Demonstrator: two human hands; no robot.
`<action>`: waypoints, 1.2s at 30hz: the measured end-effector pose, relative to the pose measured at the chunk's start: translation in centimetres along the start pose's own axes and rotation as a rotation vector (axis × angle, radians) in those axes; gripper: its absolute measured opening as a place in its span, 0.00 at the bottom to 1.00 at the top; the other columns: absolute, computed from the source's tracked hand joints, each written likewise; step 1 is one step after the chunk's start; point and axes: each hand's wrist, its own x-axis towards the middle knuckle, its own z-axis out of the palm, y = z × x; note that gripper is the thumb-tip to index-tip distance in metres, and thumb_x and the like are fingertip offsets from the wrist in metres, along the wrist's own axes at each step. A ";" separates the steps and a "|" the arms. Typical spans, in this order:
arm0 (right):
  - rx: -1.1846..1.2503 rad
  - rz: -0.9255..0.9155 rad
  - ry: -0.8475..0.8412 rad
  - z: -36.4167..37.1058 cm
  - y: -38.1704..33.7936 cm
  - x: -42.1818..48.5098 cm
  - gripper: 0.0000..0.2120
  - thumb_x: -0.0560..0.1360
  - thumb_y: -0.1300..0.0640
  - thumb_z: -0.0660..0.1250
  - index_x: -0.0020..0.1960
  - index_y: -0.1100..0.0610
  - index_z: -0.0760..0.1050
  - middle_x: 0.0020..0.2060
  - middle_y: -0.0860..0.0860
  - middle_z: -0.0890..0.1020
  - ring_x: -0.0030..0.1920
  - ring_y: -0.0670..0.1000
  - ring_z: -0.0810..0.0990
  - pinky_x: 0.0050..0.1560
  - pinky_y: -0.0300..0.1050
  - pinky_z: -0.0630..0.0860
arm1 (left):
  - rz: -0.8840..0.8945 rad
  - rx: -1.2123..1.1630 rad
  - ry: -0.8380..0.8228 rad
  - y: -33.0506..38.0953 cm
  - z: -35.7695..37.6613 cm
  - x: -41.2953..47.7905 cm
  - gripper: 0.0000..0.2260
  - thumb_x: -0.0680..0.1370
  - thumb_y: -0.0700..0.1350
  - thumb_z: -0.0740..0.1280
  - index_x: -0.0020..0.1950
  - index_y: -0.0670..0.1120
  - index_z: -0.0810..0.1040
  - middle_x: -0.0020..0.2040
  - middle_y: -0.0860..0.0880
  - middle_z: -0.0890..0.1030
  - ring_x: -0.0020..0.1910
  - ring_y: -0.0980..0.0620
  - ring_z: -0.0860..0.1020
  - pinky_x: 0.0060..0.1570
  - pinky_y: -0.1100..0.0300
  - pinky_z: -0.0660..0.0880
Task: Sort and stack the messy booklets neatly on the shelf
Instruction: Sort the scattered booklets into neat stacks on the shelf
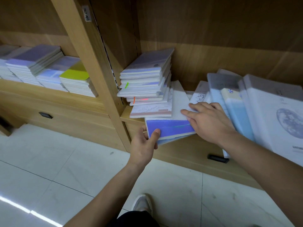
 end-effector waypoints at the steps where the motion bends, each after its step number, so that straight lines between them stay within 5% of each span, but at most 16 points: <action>1: -0.005 -0.004 -0.004 -0.1 0.0 0.0 0.18 0.82 0.49 0.58 0.71 0.41 0.73 0.70 0.51 0.75 0.69 0.53 0.72 0.64 0.54 0.64 | 0.006 -0.002 -0.002 0.0 -0.2 -0.3 0.09 0.79 0.52 0.68 0.52 0.48 0.73 0.30 0.48 0.78 0.28 0.60 0.74 0.30 0.69 0.70; 8: 0.055 0.007 -0.065 -0.6 0.3 0.2 0.22 0.83 0.41 0.52 0.75 0.41 0.65 0.75 0.47 0.69 0.74 0.51 0.65 0.69 0.52 0.58 | -0.047 -0.035 -0.055 -0.7 -1.2 -0.5 0.11 0.80 0.51 0.68 0.54 0.45 0.73 0.31 0.46 0.80 0.31 0.50 0.75 0.35 0.56 0.72; 11: 0.205 0.014 -0.043 -1.9 -0.6 0.9 0.27 0.81 0.39 0.54 0.79 0.43 0.58 0.72 0.48 0.71 0.71 0.55 0.68 0.68 0.53 0.62 | -0.126 -0.078 -0.027 -0.1 -0.8 0.2 0.11 0.79 0.50 0.68 0.55 0.45 0.73 0.33 0.44 0.81 0.28 0.49 0.76 0.29 0.59 0.70; 14: 0.282 -0.095 -0.031 -2.2 -3.5 2.1 0.30 0.81 0.37 0.55 0.80 0.41 0.52 0.77 0.50 0.62 0.72 0.58 0.67 0.69 0.55 0.64 | -0.137 -0.056 -0.017 0.9 -0.1 0.8 0.09 0.80 0.50 0.67 0.52 0.46 0.73 0.33 0.46 0.82 0.26 0.49 0.77 0.26 0.61 0.70; 18: 0.244 -0.107 -0.106 -0.4 -6.1 3.8 0.23 0.83 0.39 0.52 0.77 0.39 0.60 0.81 0.52 0.53 0.71 0.59 0.67 0.70 0.52 0.66 | -0.072 -0.088 -0.041 0.5 0.0 1.1 0.09 0.81 0.48 0.66 0.55 0.43 0.73 0.33 0.47 0.81 0.26 0.51 0.77 0.24 0.62 0.69; 25: 0.123 -0.109 -0.092 0.0 -6.0 4.3 0.22 0.83 0.38 0.49 0.77 0.36 0.58 0.81 0.49 0.54 0.68 0.57 0.67 0.66 0.52 0.69 | -0.133 -0.135 -0.029 -0.1 -2.1 0.4 0.10 0.81 0.49 0.65 0.57 0.44 0.74 0.40 0.47 0.82 0.29 0.53 0.77 0.25 0.66 0.69; 32: 0.171 -0.077 -0.103 -0.4 -5.2 5.0 0.21 0.84 0.40 0.51 0.76 0.38 0.62 0.80 0.46 0.57 0.63 0.57 0.69 0.65 0.48 0.69 | -0.131 -0.056 -0.034 -0.7 -4.6 -3.3 0.10 0.82 0.49 0.65 0.55 0.42 0.73 0.36 0.45 0.82 0.27 0.52 0.77 0.26 0.62 0.70; 36: 0.149 -0.082 -0.060 -0.2 -5.7 4.6 0.22 0.84 0.41 0.50 0.77 0.40 0.62 0.80 0.47 0.58 0.62 0.56 0.70 0.64 0.49 0.70 | -0.257 -0.108 -0.018 -0.5 -4.8 -1.7 0.08 0.79 0.46 0.68 0.56 0.46 0.77 0.48 0.48 0.85 0.38 0.52 0.83 0.33 0.58 0.77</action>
